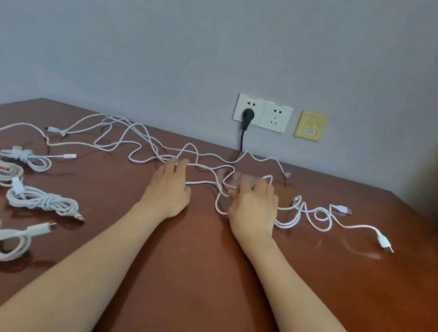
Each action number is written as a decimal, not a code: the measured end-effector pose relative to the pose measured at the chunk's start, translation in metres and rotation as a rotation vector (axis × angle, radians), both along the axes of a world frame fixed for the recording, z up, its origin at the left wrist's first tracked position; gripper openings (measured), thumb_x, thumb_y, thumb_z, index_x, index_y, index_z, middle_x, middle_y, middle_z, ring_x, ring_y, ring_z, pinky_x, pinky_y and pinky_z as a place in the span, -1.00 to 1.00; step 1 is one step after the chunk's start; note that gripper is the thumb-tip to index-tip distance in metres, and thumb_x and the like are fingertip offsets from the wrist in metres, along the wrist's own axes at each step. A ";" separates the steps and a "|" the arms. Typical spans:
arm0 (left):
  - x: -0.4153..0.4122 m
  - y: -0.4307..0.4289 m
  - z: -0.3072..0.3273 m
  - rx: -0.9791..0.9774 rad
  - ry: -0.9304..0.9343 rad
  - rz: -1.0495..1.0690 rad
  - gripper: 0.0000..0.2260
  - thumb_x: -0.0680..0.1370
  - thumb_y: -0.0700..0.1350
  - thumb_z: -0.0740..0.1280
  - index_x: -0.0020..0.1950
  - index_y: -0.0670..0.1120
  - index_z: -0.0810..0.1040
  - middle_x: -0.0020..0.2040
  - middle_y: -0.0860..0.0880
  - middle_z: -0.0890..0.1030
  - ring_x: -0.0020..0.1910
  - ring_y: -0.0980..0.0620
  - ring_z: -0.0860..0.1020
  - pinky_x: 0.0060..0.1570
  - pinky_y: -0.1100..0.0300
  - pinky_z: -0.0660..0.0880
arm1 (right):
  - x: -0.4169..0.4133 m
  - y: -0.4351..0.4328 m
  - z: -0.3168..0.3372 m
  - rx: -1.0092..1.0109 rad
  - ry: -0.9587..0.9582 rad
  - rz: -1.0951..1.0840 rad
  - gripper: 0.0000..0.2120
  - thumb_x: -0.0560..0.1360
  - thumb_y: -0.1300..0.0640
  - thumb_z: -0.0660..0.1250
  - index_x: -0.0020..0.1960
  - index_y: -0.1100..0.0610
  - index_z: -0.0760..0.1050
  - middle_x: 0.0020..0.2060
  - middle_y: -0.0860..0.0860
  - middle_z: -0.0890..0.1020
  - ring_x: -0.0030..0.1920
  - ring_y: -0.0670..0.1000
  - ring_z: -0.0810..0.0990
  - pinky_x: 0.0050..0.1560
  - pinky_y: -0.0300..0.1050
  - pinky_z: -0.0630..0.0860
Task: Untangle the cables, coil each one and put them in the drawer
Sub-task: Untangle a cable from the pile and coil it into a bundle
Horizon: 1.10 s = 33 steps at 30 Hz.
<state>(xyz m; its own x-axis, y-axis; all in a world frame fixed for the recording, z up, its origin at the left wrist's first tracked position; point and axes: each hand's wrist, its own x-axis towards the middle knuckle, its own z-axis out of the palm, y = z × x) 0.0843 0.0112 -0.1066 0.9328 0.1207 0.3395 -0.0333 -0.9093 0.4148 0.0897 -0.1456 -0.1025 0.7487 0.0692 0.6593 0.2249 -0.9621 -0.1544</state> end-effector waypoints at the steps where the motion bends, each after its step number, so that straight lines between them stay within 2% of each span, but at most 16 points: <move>1: 0.004 0.000 0.000 0.023 -0.032 0.007 -0.49 0.57 -0.22 0.14 0.51 -0.17 0.09 0.49 -0.17 0.14 0.45 -0.17 0.16 0.42 0.04 0.12 | 0.002 -0.002 0.000 0.051 -0.038 0.011 -0.82 0.15 0.26 0.51 -0.36 0.22 0.51 -0.39 0.19 0.50 -0.39 0.22 0.51 -0.40 -0.04 0.44; 3: 0.014 0.003 -0.003 0.080 -0.087 0.036 -0.48 0.56 -0.25 0.14 0.51 -0.17 0.10 0.49 -0.16 0.16 0.46 -0.15 0.15 0.43 0.03 0.10 | 0.001 -0.006 0.004 0.131 -0.123 0.027 -0.92 0.23 0.21 0.37 -0.35 0.22 0.49 -0.38 0.18 0.48 -0.39 0.21 0.50 -0.38 -0.06 0.39; 6: 0.029 0.008 -0.005 0.115 -0.108 0.123 -0.49 0.54 -0.27 0.15 0.49 -0.14 0.16 0.47 -0.13 0.24 0.45 -0.15 0.18 0.41 -0.03 0.13 | 0.002 -0.011 0.005 0.307 -0.136 0.097 -0.87 0.38 0.18 0.26 -0.27 0.25 0.49 -0.28 0.21 0.49 -0.27 0.25 0.49 -0.22 -0.05 0.24; 8: 0.033 0.009 -0.004 0.126 -0.072 0.159 -0.56 0.53 -0.31 0.15 0.40 -0.11 0.33 0.37 -0.14 0.41 0.37 -0.18 0.30 0.34 -0.02 0.19 | 0.002 -0.009 0.003 0.323 -0.135 0.115 -0.79 0.42 0.15 0.18 -0.24 0.26 0.50 -0.25 0.22 0.50 -0.21 0.26 0.48 -0.19 -0.04 0.21; 10: 0.035 0.009 -0.004 0.082 -0.075 0.137 -0.62 0.49 -0.38 0.15 0.24 -0.15 0.50 0.19 -0.18 0.54 0.23 -0.22 0.43 0.24 -0.01 0.33 | 0.004 -0.007 0.001 0.284 -0.106 0.091 -0.77 0.41 0.14 0.16 -0.24 0.27 0.51 -0.24 0.23 0.51 -0.19 0.27 0.49 -0.19 -0.02 0.28; 12: 0.033 0.009 -0.003 -0.034 -0.136 0.092 -0.65 0.47 -0.42 0.14 0.14 -0.19 0.55 0.11 -0.19 0.57 0.15 -0.23 0.47 0.12 -0.02 0.41 | 0.004 -0.007 0.001 0.242 -0.061 0.040 -0.84 0.33 0.19 0.22 -0.29 0.28 0.51 -0.26 0.23 0.51 -0.22 0.26 0.50 -0.22 -0.01 0.36; 14: 0.031 0.008 -0.003 -0.150 -0.227 0.062 -0.65 0.48 -0.44 0.13 0.12 -0.18 0.57 0.08 -0.18 0.55 0.13 -0.18 0.47 0.05 0.07 0.39 | 0.001 -0.006 0.002 0.119 -0.065 -0.027 -0.92 0.13 0.25 0.29 -0.38 0.24 0.49 -0.34 0.20 0.49 -0.34 0.21 0.50 -0.31 -0.07 0.40; 17: 0.027 0.000 0.000 -0.266 -0.300 0.020 -0.62 0.50 -0.44 0.11 0.17 -0.17 0.57 0.09 -0.15 0.56 0.15 -0.11 0.48 -0.01 0.25 0.29 | -0.002 0.001 0.004 -0.126 -0.122 -0.093 -0.75 -0.04 0.30 0.32 -0.35 0.19 0.51 -0.32 0.15 0.50 -0.33 0.16 0.50 -0.24 -0.09 0.34; 20: 0.022 -0.011 0.005 -0.285 -0.349 -0.054 -0.67 0.54 -0.40 0.12 0.15 -0.17 0.58 0.08 -0.14 0.57 0.11 -0.03 0.52 -0.10 0.35 0.25 | -0.003 0.005 0.004 -0.210 -0.157 -0.064 -0.76 0.12 0.24 0.17 -0.27 0.18 0.53 -0.29 0.12 0.50 -0.34 0.12 0.46 -0.24 -0.10 0.14; 22: 0.017 -0.020 0.006 -0.249 -0.344 -0.157 -0.71 0.56 -0.37 0.16 0.13 -0.16 0.59 0.04 -0.14 0.58 0.08 -0.02 0.55 -0.11 0.34 0.28 | -0.001 0.004 0.004 -0.179 -0.155 -0.014 -0.62 0.22 0.19 0.04 -0.13 0.20 0.56 -0.23 0.14 0.54 -0.28 0.15 0.50 -0.20 -0.09 0.17; 24: 0.014 -0.026 0.006 -0.254 -0.309 -0.274 -0.75 0.57 -0.32 0.20 0.17 -0.15 0.57 0.02 -0.10 0.60 0.09 -0.03 0.55 -0.06 0.38 0.28 | 0.005 0.003 -0.001 -0.162 -0.130 0.044 -0.57 0.29 0.12 0.05 0.00 0.22 0.57 -0.14 0.16 0.58 -0.19 0.18 0.56 -0.11 -0.08 0.23; 26: 0.010 -0.032 0.007 -0.290 -0.285 -0.357 -0.74 0.56 -0.32 0.23 0.22 -0.14 0.51 -0.04 -0.02 0.58 0.07 -0.04 0.55 0.00 0.37 0.31 | 0.007 0.001 -0.004 -0.172 -0.030 0.121 -0.57 0.39 0.04 0.02 0.02 0.22 0.56 -0.13 0.15 0.60 -0.12 0.20 0.58 -0.03 -0.03 0.28; 28: 0.008 -0.034 0.008 -0.315 -0.273 -0.381 -0.73 0.54 -0.33 0.24 0.23 -0.14 0.44 -0.09 0.02 0.55 0.03 -0.03 0.53 -0.03 0.33 0.31 | 0.007 -0.001 -0.002 -0.146 0.070 0.185 -0.54 0.52 0.02 -0.07 0.02 0.23 0.53 -0.12 0.17 0.61 0.00 0.25 0.55 0.00 0.03 0.29; 31: 0.009 -0.029 0.009 -0.278 -0.250 -0.375 -0.77 0.55 -0.31 0.25 0.18 -0.15 0.46 -0.07 -0.02 0.56 0.00 -0.03 0.50 -0.05 0.27 0.31 | 0.006 -0.006 0.003 0.026 0.062 0.226 -0.74 0.60 0.17 0.08 0.01 0.25 0.52 -0.10 0.21 0.59 0.04 0.25 0.47 -0.08 0.01 0.27; 33: 0.016 -0.021 0.005 -0.138 -0.243 -0.331 -0.83 0.56 -0.29 0.24 0.10 -0.13 0.54 -0.03 -0.09 0.59 0.05 -0.11 0.51 0.12 0.09 0.35 | 0.003 -0.006 0.006 0.197 0.012 0.233 -0.80 0.58 0.23 0.14 -0.04 0.28 0.51 -0.14 0.24 0.57 -0.01 0.26 0.46 -0.15 -0.02 0.23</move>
